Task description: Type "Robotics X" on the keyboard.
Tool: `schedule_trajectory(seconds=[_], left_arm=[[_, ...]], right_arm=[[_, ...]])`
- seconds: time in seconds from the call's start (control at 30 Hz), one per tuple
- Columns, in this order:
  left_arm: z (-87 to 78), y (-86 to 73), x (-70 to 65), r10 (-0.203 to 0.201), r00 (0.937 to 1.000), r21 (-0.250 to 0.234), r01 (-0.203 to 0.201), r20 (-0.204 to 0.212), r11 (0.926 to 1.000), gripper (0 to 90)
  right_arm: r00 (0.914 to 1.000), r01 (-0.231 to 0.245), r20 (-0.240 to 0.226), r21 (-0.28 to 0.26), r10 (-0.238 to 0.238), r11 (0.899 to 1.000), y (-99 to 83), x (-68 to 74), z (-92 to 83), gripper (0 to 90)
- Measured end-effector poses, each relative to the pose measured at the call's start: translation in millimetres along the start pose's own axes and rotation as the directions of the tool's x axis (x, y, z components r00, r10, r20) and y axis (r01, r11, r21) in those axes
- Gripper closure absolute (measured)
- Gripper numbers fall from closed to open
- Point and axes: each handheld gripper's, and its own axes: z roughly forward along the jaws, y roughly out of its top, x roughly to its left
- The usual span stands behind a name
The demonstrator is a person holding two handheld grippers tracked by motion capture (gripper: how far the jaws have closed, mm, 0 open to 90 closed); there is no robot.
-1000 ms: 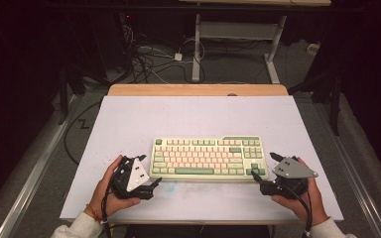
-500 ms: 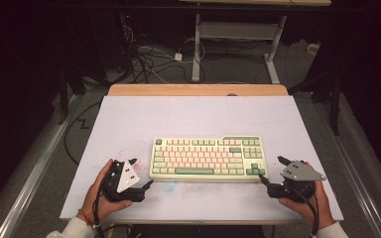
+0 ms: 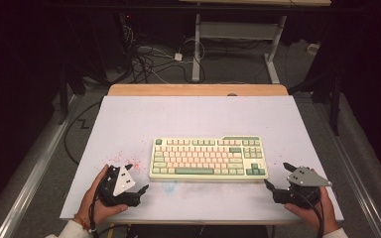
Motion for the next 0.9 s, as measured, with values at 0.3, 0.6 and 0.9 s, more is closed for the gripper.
schedule_trajectory(seconds=[0.3, 0.6, 0.9], left_arm=[[-3.4, -0.1, 0.6, 0.004, 1.0, -0.018, -0.004, -0.003, 0.9998, 15.5], [1.3, -0.4, 1.4, 0.011, 0.9999, 0.002, -0.011, 0.007, 0.9999, 15.5], [4.5, -0.8, 1.0, 0.013, 0.9998, 0.012, -0.013, 0.016, 0.9998, 15.5]], right_arm=[[0.9999, 0.017, 0.005, -0.016, -0.016, 1.0, 3.6, 6.4, -3.2, 18.3], [0.9987, 0.043, 0.029, -0.001, -0.043, 0.999, 6.5, 9.2, -1.0, 18.2], [0.9973, 0.059, 0.042, 0.007, -0.059, 0.998, 6.5, 10.0, -0.3, 18.2]])
